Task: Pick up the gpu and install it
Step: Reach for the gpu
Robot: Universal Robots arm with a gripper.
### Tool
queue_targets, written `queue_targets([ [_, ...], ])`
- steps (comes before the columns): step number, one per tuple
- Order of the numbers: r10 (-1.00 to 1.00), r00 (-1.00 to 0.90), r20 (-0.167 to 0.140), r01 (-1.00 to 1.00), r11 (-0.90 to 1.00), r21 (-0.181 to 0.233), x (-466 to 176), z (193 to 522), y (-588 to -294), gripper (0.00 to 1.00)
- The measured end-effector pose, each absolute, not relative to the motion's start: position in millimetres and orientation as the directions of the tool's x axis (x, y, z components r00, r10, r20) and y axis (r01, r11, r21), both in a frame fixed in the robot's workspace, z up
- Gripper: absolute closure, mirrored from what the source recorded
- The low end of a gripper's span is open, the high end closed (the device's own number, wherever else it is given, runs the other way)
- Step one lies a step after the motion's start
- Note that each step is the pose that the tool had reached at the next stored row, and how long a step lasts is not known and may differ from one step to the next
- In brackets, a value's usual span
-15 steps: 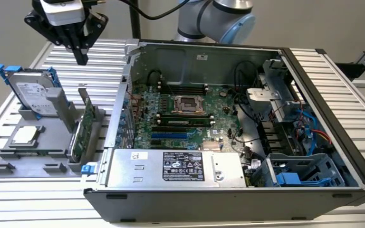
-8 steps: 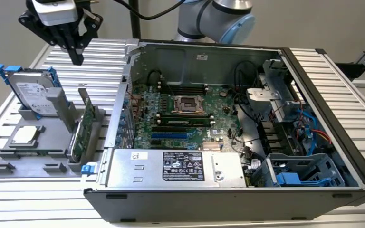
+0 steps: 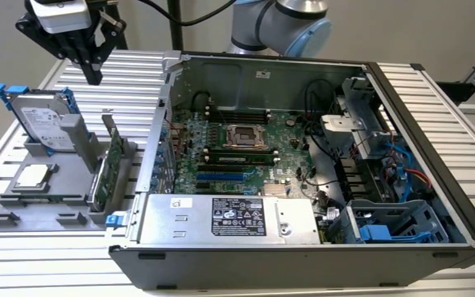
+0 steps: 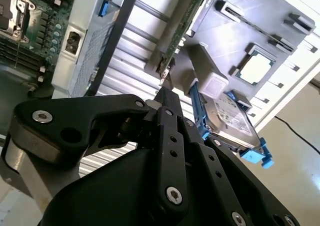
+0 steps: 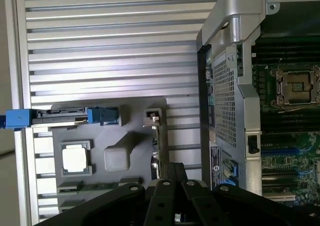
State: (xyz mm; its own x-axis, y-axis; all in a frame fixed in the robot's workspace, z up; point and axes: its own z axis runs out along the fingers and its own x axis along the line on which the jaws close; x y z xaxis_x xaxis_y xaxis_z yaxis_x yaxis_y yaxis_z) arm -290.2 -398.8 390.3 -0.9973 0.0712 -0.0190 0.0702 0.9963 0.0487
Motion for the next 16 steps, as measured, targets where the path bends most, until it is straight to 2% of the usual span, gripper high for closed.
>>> queue_targets([
  [16, 0.071, -0.997, -0.019, 0.07, 0.996, 0.049, -309.3, 389.7, -398.8, 1.0],
])
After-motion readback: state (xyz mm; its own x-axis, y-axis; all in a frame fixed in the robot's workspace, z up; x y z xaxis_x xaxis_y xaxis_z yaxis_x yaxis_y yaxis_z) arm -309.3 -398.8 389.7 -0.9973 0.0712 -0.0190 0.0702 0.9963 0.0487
